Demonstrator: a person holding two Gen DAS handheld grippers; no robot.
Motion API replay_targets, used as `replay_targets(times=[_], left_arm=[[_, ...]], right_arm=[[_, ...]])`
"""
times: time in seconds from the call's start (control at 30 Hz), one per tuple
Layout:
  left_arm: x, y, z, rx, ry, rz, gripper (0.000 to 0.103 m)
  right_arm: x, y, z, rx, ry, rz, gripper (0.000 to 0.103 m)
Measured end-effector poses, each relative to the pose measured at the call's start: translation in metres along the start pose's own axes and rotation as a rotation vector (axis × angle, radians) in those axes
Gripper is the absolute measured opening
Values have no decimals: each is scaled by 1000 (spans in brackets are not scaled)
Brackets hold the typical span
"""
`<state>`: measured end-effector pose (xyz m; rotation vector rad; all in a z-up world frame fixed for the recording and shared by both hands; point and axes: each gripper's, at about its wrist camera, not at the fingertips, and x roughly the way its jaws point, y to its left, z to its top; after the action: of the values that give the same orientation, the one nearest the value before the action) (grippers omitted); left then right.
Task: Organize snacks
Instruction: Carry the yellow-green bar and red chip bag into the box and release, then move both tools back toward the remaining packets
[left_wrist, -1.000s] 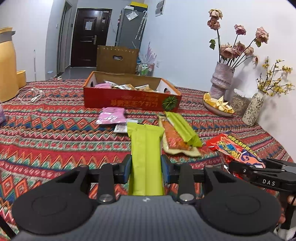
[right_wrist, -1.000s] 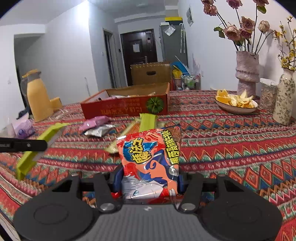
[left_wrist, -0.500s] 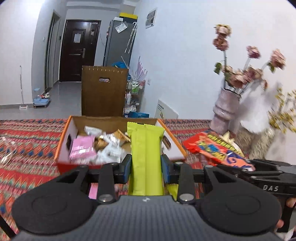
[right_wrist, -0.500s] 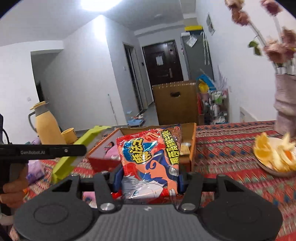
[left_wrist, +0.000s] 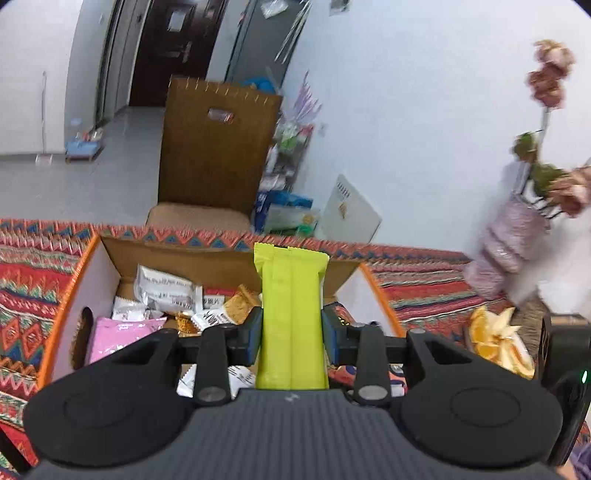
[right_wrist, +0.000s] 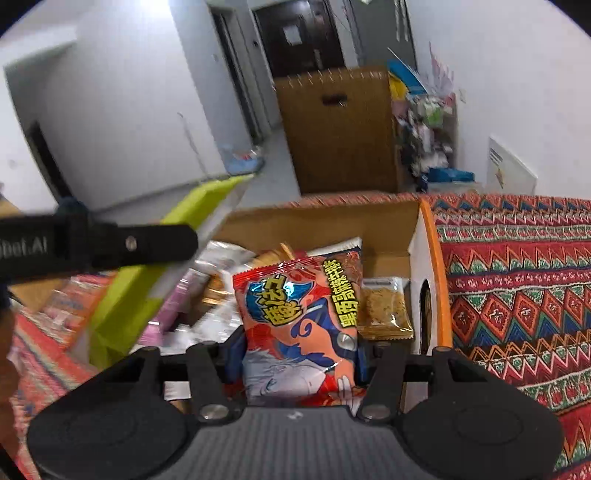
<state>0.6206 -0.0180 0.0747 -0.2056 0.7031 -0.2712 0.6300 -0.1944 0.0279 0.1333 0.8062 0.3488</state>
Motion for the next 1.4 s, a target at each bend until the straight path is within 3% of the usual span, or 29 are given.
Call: replay_targets(times=[0.07,0.2,0.37,0.43,0.57,0.8,0.97,1.03,1.13,1.23,1.4], left_arm=[[20,7,0,-22,39,-9,34],[45,15,-4,-55,84,0,33],[61,20,-10,-76,115,16,34],[63,21,-12,-89,124,19,34],[48,15,-10,-57,126,-12,34],[-25,-2,-3,49,47,9,36],[-107,-20,-17,202,-35,-1,50],[-147,-26,-32,247,-78,-2,56],[-200,-30,-59,273,-150,10,75],[-238,-34,-94,304,-174,43,76],[-302,-36,-154,316,-256,39,87]], right_arm=[[18,0,-1,-2,16,-37,54],[33,1,-9,14,22,12,70],[5,5,-11,-60,-19,51,78],[-10,9,-8,-103,-42,-9,85],[-38,5,-1,-159,-98,-82,85],[-99,-24,-7,-55,-153,-60,85],[-160,-20,-20,-61,-199,-43,85],[-188,-14,-30,-56,-227,-13,87],[-233,-10,-50,-54,-271,20,88],[-273,-6,-76,-63,-312,30,91],[-332,-4,-126,-57,-367,45,100]])
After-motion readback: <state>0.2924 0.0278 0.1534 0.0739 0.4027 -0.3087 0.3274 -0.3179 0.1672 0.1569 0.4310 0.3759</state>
